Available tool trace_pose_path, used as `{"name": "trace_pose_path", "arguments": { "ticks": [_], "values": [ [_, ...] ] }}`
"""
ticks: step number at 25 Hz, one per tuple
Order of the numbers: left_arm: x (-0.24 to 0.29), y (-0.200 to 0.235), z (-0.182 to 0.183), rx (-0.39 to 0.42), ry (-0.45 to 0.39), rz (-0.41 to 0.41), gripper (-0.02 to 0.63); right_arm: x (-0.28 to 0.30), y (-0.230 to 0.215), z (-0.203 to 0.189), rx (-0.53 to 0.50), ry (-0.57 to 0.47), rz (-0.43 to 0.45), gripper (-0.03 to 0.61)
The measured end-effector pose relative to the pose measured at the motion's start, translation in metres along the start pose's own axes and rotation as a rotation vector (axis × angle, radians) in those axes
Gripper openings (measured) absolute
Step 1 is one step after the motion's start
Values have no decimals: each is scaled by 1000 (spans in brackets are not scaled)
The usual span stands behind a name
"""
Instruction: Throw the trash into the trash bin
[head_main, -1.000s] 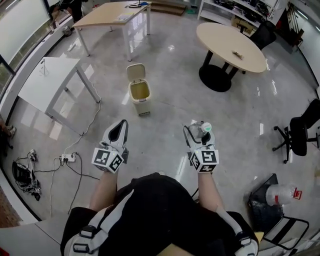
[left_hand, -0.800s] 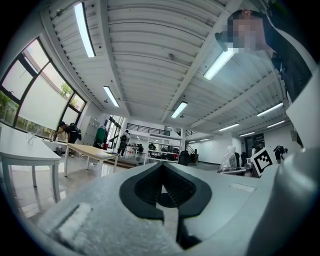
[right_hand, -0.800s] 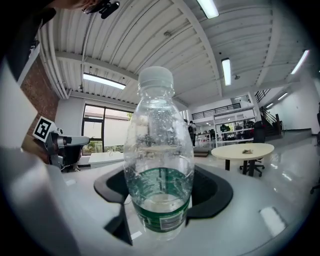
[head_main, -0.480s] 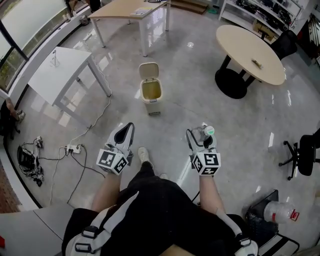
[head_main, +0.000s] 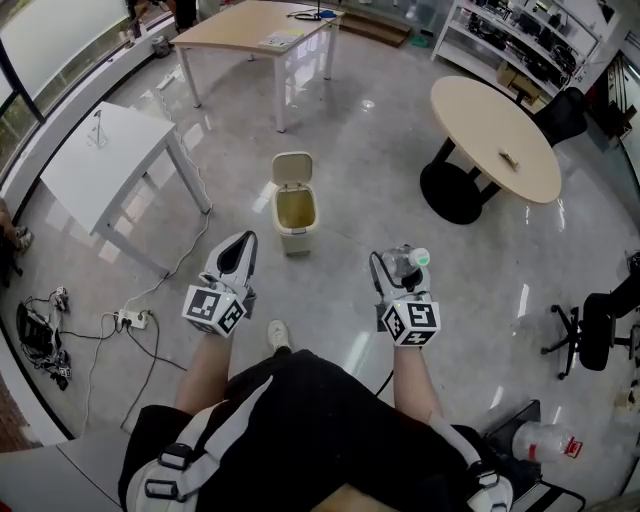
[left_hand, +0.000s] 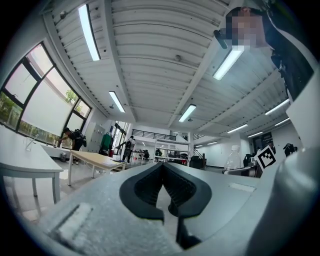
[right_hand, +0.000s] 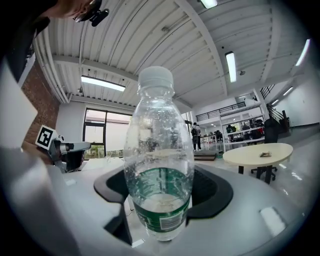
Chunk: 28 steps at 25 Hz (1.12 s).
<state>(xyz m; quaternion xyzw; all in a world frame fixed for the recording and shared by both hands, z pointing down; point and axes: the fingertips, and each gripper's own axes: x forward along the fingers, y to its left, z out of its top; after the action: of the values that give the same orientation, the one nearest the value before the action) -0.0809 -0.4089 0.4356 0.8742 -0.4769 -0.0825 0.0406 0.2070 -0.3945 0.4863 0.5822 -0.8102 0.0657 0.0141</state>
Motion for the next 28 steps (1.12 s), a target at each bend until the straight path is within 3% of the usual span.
{"name": "trace_pose_path", "arguments": {
  "ticks": [13,19,24,28],
  "values": [
    [19,107,9,-4,-23,94,2,138,63,18,-59,1,120,328],
    [18,139,-8,-16,3,125,0,169,84,1,-42,23,152,328],
    [38,158,-19,-50,39,144,2,200,68,0,8,49,133,328],
    [74,177,-22,-38,31,164,1,249,51,5,19,36,166,328]
  ]
}}
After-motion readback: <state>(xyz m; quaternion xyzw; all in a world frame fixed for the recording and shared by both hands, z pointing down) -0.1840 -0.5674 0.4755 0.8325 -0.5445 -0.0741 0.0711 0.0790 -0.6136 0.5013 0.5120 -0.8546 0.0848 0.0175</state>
